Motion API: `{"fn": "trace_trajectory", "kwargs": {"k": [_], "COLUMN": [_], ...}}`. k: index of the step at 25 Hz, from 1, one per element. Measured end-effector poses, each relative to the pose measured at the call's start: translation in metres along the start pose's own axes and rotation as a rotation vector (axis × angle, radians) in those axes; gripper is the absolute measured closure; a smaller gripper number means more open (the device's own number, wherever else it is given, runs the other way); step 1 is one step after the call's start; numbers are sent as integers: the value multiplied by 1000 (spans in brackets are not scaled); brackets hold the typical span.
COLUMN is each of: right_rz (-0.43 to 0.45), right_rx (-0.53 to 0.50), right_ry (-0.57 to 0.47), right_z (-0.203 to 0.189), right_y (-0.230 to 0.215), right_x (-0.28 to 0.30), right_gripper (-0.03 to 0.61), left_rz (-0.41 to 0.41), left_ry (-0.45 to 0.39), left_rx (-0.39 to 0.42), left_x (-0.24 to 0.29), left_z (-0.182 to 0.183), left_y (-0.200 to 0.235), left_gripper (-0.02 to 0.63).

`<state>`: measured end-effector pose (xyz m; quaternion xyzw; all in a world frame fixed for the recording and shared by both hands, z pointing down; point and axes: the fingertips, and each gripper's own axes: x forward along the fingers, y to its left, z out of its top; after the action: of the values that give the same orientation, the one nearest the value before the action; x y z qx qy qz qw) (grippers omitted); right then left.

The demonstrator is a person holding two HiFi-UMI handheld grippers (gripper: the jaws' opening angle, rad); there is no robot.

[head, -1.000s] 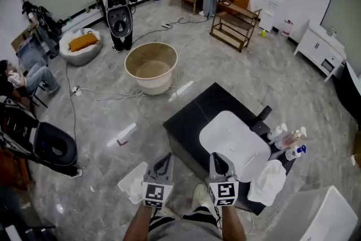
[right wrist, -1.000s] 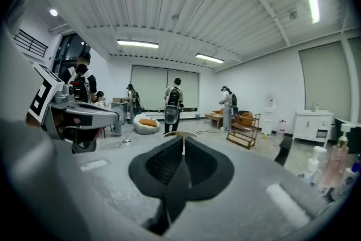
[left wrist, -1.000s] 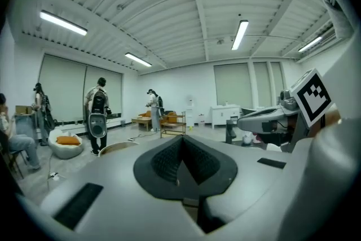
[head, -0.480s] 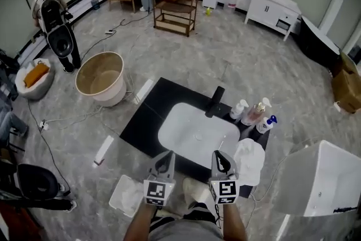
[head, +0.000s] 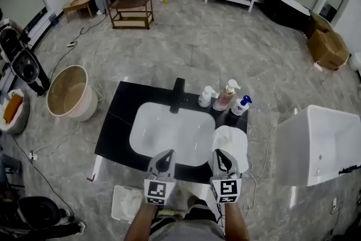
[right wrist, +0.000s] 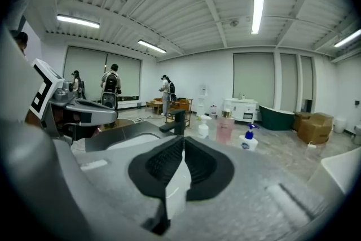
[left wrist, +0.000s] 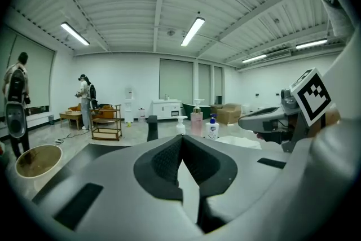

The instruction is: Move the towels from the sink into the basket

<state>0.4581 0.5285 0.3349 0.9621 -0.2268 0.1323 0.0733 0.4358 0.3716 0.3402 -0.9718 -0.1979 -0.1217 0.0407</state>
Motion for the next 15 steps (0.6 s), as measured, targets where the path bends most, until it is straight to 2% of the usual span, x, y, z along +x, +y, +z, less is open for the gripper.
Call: {"fn": "trace_trajectory", "kwargs": {"k": [5, 8, 12, 15], "right_rz": [-98, -132, -117, -124], "right_rx": [37, 71, 98, 95], "right_ry": [35, 68, 140, 171], "right_z": [-27, -46, -73, -90], "right_y": [-38, -53, -58, -60], "right_x": [-12, -16, -12, -7], "right_gripper": [564, 454, 217, 113], "left_rz": [-93, -136, -159, -162], "left_ry": [22, 36, 57, 79], "left_rx": [8, 16, 19, 20], "left_x": [32, 44, 52, 56], "left_z": [-11, -17, -24, -33], "left_y": [-32, -48, -57, -57], "left_gripper": [604, 604, 604, 604]}}
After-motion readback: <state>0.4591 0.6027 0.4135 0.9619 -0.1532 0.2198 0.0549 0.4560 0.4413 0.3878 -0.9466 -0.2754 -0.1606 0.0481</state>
